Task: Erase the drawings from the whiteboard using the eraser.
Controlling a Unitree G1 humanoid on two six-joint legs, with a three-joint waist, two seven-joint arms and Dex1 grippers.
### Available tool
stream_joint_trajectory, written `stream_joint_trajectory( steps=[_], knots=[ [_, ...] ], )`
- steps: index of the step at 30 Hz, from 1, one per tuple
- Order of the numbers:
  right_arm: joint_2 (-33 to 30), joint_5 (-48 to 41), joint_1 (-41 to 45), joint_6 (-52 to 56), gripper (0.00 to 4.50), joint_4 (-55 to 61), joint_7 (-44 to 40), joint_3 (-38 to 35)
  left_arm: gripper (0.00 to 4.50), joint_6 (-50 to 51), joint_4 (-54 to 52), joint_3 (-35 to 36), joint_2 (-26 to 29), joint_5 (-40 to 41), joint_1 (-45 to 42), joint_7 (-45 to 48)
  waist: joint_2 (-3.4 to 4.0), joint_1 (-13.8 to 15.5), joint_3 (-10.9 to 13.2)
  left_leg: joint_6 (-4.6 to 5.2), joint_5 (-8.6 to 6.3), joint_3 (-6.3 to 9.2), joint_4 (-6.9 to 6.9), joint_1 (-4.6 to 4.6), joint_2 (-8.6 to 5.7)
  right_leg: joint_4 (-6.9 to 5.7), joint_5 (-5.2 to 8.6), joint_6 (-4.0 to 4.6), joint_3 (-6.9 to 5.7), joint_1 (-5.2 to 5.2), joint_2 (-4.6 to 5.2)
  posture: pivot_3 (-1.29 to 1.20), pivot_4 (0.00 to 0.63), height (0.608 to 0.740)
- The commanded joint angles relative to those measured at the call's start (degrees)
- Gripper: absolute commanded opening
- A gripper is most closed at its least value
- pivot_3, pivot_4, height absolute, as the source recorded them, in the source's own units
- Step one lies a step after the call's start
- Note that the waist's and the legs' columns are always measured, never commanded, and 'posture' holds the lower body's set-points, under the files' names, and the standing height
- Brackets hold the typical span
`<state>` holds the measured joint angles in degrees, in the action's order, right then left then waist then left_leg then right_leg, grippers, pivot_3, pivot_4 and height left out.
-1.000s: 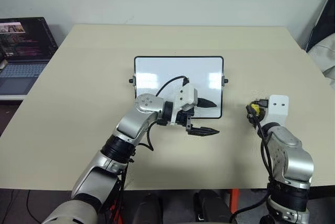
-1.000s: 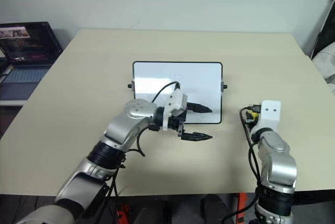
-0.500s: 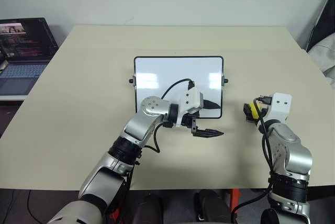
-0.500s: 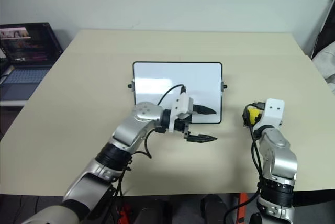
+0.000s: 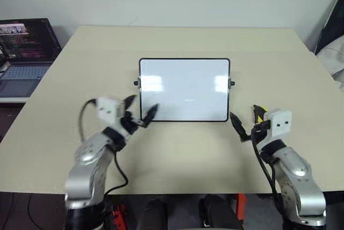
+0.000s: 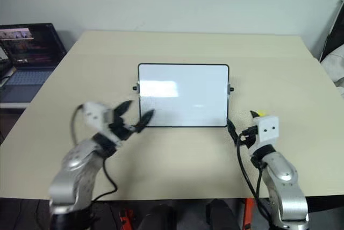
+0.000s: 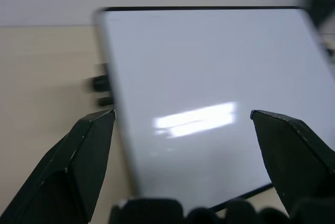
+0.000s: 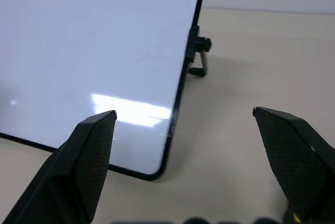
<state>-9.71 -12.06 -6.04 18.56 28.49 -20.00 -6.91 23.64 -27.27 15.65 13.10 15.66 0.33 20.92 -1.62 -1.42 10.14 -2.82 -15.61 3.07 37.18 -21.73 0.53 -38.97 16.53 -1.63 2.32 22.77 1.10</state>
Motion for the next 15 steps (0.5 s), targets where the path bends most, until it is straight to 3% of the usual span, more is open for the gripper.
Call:
stream_joint_trajectory(
  steps=[1,6,15],
  knots=[
    [-0.65,-0.77,-3.51,-9.81,4.47,-2.68,-2.52,-1.94,4.5,-3.55,-4.73,1.74,-2.03,-3.92,4.76,-6.79,-0.03,0.26,0.0,0.0,0.0,0.03,0.01,0.13,-0.03,0.05,0.0,-0.01,-0.02,-0.17,0.0,0.0,0.15,0.74],
    [-3.75,0.48,-5.5,-15.32,4.47,-9.33,-3.26,-3.58,4.5,-5.22,-4.67,-3.6,-4.81,-8.31,8.93,-11.2,-0.1,0.29,0.0,0.03,-0.02,-0.1,-0.06,0.8,-0.08,0.17,0.1,-0.13,0.06,-0.81,-0.05,0.0,0.15,0.74],
    [-5.48,-0.91,-6.41,-11.73,4.47,-6.28,-1.73,-3.92,4.5,-8.89,3.07,-6.7,-5.16,-10.13,7.82,-12.6,-0.07,-0.4,-0.02,0.04,-0.01,-0.16,-0.12,0.86,0.06,0.09,0.22,-0.23,0.15,-0.77,-0.09,0.0,0.15,0.74]
  ],
)
